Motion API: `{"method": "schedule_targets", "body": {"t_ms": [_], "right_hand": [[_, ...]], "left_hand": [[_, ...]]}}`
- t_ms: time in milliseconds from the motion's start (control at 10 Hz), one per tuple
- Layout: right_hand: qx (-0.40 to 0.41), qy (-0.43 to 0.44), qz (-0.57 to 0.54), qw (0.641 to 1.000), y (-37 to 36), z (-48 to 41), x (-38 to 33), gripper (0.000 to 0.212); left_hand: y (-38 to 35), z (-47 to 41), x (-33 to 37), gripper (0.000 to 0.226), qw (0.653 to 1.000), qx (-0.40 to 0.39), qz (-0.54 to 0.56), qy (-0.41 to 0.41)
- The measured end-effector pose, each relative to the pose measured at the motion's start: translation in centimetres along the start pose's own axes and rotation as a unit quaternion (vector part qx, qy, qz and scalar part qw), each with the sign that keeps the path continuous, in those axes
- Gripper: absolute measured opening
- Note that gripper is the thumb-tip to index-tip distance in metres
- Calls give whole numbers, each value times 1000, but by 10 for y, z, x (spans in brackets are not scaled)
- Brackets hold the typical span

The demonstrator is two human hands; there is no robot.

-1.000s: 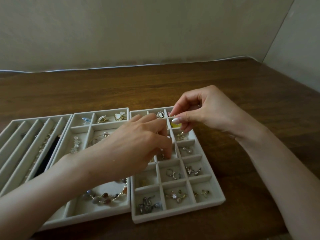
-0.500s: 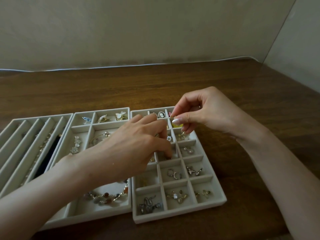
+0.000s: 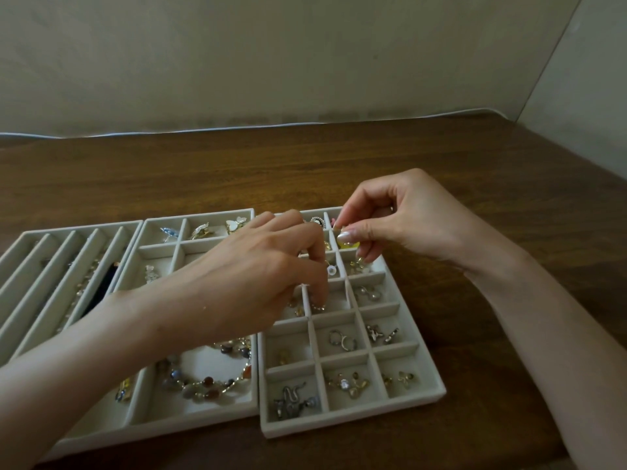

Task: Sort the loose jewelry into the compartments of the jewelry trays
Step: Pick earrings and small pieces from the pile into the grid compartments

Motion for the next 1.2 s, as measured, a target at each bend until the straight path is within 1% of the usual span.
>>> {"method": "schedule_targets", "body": {"t_ms": [200, 400, 900, 1100, 1200], "right_hand": [[3, 2, -3, 1000, 0, 0, 1, 8], [2, 3, 3, 1000, 0, 0, 0, 8], [-2, -3, 12, 1000, -1, 0, 0, 9], [-41, -21, -23, 999, -3, 3, -2, 11], [-72, -36, -39, 996, -5, 5, -3, 12]], "left_hand": [[-6, -1, 2, 36, 1000, -26, 3, -1], [-3, -2, -1, 28, 999, -23, 17, 18], [-5, -1, -2, 34, 1000, -8, 11, 14], [1, 1, -5, 36, 999, 10, 10, 31], [4, 3, -11, 32, 998, 31, 14, 58]]}}
Point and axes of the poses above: each hand's wrist, its own z-axis away from the middle knuckle, its own y-axis out of the back of the hand, x = y × z, the point moved 5 cm from there along -z, towards the middle knuckle, and after that the axes turned 3 degrees about -y, right-handed, at the moved point
